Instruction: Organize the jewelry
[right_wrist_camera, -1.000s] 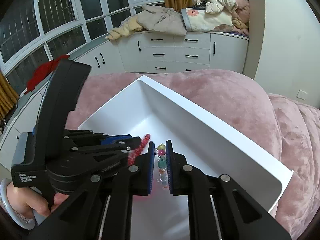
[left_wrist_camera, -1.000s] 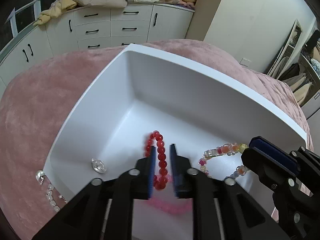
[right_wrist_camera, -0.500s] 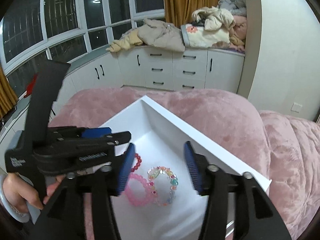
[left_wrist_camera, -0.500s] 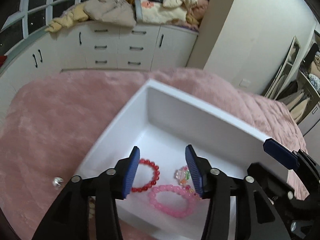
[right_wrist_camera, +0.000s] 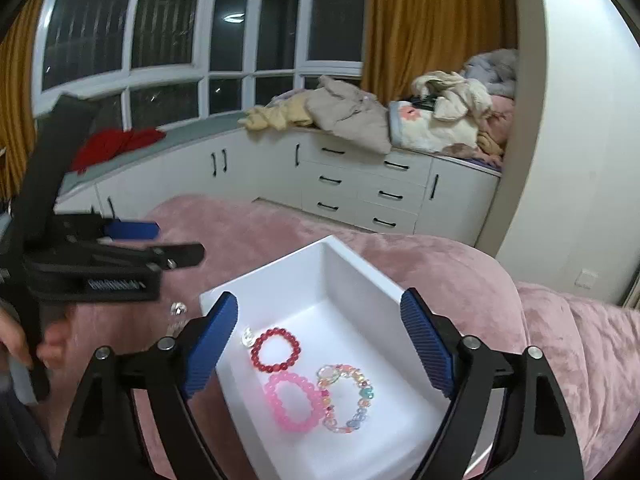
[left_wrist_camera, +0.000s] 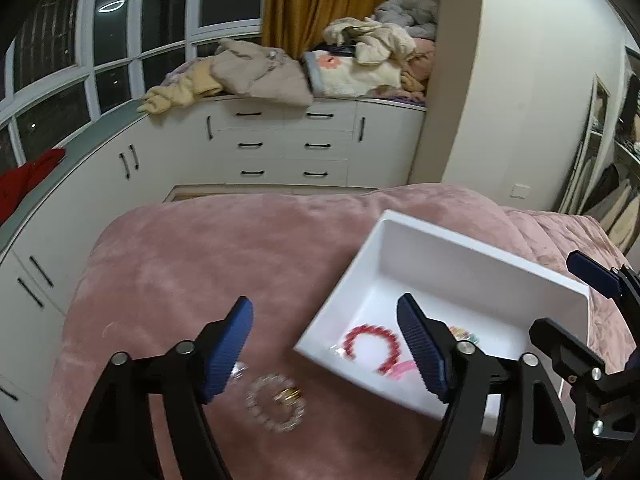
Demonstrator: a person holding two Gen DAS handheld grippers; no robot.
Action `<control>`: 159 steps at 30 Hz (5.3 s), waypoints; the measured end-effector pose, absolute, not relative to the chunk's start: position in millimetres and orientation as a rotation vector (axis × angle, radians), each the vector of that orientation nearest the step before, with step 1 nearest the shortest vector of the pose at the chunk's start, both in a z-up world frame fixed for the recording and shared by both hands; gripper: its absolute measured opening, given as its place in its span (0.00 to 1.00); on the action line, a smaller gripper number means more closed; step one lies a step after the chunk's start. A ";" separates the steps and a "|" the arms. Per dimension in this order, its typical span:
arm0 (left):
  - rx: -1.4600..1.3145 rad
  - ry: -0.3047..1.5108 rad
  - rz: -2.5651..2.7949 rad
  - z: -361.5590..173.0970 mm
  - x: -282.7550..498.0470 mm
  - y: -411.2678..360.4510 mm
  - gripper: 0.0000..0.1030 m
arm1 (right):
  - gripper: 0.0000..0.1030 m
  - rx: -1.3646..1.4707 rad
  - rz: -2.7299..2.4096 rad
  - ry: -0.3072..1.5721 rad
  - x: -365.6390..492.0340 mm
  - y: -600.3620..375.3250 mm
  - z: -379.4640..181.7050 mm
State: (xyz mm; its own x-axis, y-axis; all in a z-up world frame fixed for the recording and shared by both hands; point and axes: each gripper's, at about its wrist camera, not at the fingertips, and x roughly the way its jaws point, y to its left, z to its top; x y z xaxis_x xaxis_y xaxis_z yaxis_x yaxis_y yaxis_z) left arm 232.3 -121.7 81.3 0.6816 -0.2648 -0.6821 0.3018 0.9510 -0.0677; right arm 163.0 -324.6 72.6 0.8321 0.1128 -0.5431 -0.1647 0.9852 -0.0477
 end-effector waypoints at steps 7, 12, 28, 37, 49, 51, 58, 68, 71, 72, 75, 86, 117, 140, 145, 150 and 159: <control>0.010 0.777 -0.253 71.9 222.8 -66.8 0.90 | 0.95 -0.173 0.158 0.500 155.2 -297.6 62.5; -0.060 0.806 -0.209 57.0 214.8 -29.0 0.91 | 0.95 -0.234 0.195 0.447 149.1 -277.0 58.4; 0.204 0.797 -0.180 7.6 171.6 1.0 0.91 | 0.93 -0.379 0.391 0.350 134.4 -194.0 28.2; 0.278 0.800 -0.347 -15.2 145.2 5.8 0.91 | 0.67 -0.415 0.535 0.435 142.3 -149.1 -4.2; 0.292 0.910 -0.486 -55.1 143.3 -13.2 0.74 | 0.49 -0.305 0.561 0.622 180.9 -147.3 -46.0; 0.275 0.936 -0.508 -60.4 145.2 -12.7 0.72 | 0.47 -0.287 0.557 0.638 185.0 -151.5 -50.2; 0.276 1.010 -0.539 -74.2 150.2 -15.3 0.52 | 0.40 -0.249 0.534 0.686 202.5 -158.0 -66.0; 0.193 1.071 -0.548 -84.2 162.1 -4.8 0.42 | 0.33 -0.215 0.498 0.765 234.0 -154.6 -94.1; 0.192 1.073 -0.554 -86.4 164.3 -5.1 0.42 | 0.29 -0.211 0.497 0.766 239.6 -154.1 -96.1; 0.191 1.073 -0.556 -86.9 165.0 -5.1 0.42 | 0.23 -0.205 0.496 0.768 241.1 -155.1 -96.5; 0.183 1.074 -0.561 -87.4 167.6 -4.5 0.39 | 0.18 -0.185 0.491 0.773 242.8 -156.7 -96.7; 0.147 1.082 -0.563 -88.6 169.0 -3.4 0.38 | 0.10 -0.164 0.464 0.765 243.5 -162.4 -92.7; 0.046 0.970 -0.496 -59.1 162.4 32.2 0.06 | 0.10 -0.074 0.452 0.593 210.1 -184.7 -13.0; 0.233 1.059 -0.574 -74.0 138.7 5.2 0.06 | 0.10 -0.079 0.449 0.531 186.8 -196.2 25.2; 0.266 1.066 -0.542 -74.9 137.1 3.3 0.10 | 0.10 -0.077 0.453 0.521 182.1 -199.6 31.4; 0.330 1.074 -0.527 -83.2 133.9 -5.0 0.34 | 0.10 -0.066 0.457 0.514 180.9 -203.3 35.9; 0.307 1.071 -0.498 -84.1 142.2 0.5 0.20 | 0.10 -0.063 0.459 0.497 175.7 -208.4 45.0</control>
State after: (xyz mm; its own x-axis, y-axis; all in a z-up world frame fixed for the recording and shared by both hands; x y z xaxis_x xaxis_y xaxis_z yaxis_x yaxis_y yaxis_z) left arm 142.2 0.5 -84.1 0.3844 -0.2383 -0.8919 0.5284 0.8490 0.0009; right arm 175.7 -208.4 45.0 0.7798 0.4096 -0.4734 -0.4399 0.8966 0.0511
